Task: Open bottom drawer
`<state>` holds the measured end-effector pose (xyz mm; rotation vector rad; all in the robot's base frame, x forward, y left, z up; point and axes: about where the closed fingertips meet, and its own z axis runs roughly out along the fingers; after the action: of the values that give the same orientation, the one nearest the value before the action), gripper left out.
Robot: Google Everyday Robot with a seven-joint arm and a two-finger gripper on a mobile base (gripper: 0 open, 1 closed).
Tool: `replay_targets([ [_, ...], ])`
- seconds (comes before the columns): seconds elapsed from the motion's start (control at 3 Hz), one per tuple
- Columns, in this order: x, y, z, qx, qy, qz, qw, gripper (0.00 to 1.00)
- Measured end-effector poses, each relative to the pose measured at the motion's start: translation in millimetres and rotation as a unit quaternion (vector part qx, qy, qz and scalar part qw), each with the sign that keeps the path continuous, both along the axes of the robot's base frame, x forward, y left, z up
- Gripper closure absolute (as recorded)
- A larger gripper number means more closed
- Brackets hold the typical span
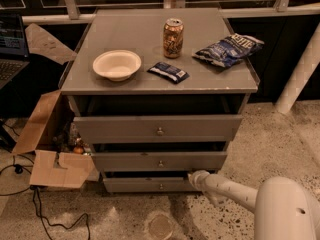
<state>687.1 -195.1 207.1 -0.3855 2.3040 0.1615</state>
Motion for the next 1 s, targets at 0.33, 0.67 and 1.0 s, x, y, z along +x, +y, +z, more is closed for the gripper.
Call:
replay_targets([
  [0.33, -3.0, 0.8, -4.9, -0.007, 0.010, 0.012, 0.9999, 1.00],
  [0.67, -6.2, 3.0, -6.0, -0.008, 0.018, 0.019, 0.9996, 1.00],
  [1.0, -17.3, -0.1, -13.7, -0.006, 0.052, 0.030, 0.9982, 1.00],
])
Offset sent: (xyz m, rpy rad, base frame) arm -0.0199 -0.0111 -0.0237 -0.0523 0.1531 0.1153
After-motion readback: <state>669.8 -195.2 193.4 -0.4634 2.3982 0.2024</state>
